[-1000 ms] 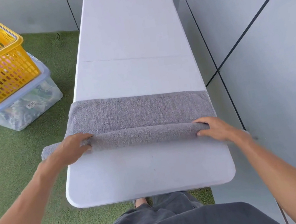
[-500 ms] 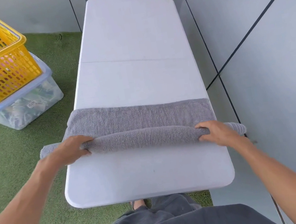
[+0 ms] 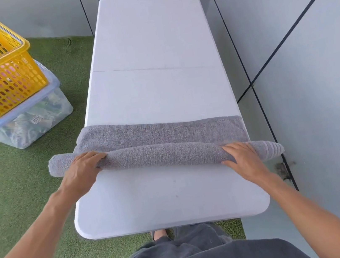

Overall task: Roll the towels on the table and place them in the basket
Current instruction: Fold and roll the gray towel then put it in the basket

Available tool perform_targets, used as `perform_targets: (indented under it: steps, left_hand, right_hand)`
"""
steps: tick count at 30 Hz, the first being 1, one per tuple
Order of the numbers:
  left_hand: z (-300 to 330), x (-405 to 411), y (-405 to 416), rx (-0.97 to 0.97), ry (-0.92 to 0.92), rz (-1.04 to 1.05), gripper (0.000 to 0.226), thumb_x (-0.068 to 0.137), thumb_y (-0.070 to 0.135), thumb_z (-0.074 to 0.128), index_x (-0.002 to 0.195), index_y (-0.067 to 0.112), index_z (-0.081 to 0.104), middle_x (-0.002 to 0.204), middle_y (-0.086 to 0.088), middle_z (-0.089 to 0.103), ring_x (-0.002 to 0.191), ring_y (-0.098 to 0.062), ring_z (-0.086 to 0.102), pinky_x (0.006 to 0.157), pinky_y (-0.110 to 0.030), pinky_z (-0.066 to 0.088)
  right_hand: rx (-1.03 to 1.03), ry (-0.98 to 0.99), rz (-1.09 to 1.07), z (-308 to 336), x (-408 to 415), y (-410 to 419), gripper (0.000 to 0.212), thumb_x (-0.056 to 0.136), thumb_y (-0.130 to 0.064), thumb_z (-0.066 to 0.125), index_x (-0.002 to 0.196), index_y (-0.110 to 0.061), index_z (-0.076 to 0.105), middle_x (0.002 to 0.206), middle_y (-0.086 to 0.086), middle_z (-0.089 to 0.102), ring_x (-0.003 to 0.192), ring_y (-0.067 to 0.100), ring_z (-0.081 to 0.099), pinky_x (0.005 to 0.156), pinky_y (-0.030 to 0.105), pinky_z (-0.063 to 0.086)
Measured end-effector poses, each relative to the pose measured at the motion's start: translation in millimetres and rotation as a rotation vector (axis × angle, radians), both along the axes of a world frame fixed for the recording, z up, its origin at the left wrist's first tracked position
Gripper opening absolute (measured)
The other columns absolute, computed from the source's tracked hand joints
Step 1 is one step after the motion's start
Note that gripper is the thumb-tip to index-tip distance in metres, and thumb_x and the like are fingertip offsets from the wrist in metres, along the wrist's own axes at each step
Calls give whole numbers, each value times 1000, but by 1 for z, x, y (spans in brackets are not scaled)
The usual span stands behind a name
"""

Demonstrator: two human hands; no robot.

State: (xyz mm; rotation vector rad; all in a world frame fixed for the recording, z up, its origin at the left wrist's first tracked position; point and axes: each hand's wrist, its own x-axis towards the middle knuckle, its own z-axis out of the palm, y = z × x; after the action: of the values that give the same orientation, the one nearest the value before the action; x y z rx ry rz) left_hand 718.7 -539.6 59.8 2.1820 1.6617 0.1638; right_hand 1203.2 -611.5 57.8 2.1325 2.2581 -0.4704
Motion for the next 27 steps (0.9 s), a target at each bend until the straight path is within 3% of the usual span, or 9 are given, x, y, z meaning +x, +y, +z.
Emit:
perform_targets:
  steps: [3, 5, 7, 9, 13, 16, 22, 25, 27]
  left_hand:
    - [9, -13, 17, -254, 21, -4, 45, 84, 8, 70, 127, 20, 62, 124, -4, 63, 117, -29, 57, 99, -44, 44]
    - [15, -10, 21, -239, -56, 45, 41, 88, 6, 65, 127, 18, 62, 127, -6, 62, 118, -29, 56, 101, -41, 42]
    - [19, -1, 13, -15, -126, 104, 35, 92, 8, 60, 127, 11, 62, 127, -9, 62, 116, -31, 56, 98, -42, 43]
    - [14, 5, 0, 152, -107, 64, 43, 90, 17, 65, 131, 8, 58, 134, -10, 58, 125, -32, 52, 104, -45, 40]
    - [-7, -1, -9, 123, 53, -58, 75, 76, 22, 80, 141, 9, 45, 140, -10, 50, 134, -34, 42, 111, -49, 33]
    - [-4, 8, -6, 167, 70, 4, 66, 71, 10, 82, 131, 8, 55, 126, -8, 60, 121, -33, 51, 102, -48, 39]
    - [16, -3, 24, -231, 37, -49, 51, 82, 17, 75, 130, 12, 59, 126, -4, 61, 118, -29, 55, 102, -41, 40]
    - [17, -2, 26, -39, -76, -7, 42, 87, 10, 68, 129, 9, 60, 126, -9, 61, 116, -32, 57, 100, -44, 44]
    - [10, -1, 16, 102, -112, 28, 44, 88, 13, 67, 132, 9, 57, 130, -11, 60, 121, -33, 54, 103, -48, 43]
  right_hand:
    - [-249, 180, -40, 19, 13, 20, 41, 84, -39, 69, 123, -25, 63, 113, -5, 66, 110, 19, 58, 92, 34, 42]
    - [-351, 305, -113, 27, 15, 28, 43, 84, -37, 72, 124, -25, 62, 117, -7, 64, 112, 14, 57, 93, 28, 42]
    - [-152, 353, -184, 26, 12, 26, 46, 88, -36, 67, 130, -21, 58, 126, -8, 58, 120, 11, 51, 101, 27, 37]
    - [76, 264, -175, 17, 7, 17, 49, 92, -47, 56, 135, -24, 52, 133, -7, 55, 128, 16, 47, 109, 38, 33]
    - [67, -7, -82, 2, -2, -1, 64, 89, -49, 61, 145, -26, 40, 143, -9, 44, 138, 17, 32, 117, 42, 16]
    - [102, -21, -85, -3, 0, 3, 55, 87, -37, 67, 136, -19, 51, 132, -2, 57, 127, 20, 45, 111, 39, 26]
    - [-400, 250, -111, 36, 20, 36, 38, 85, -30, 72, 121, -25, 62, 111, -6, 64, 104, 16, 59, 79, 17, 42]
    - [-39, 248, -172, 26, 18, 32, 39, 91, -37, 61, 128, -25, 57, 123, -5, 62, 115, 18, 56, 97, 32, 44]
    - [101, 173, -189, 13, 12, 20, 47, 92, -47, 55, 135, -27, 51, 135, -8, 54, 129, 16, 45, 110, 42, 32]
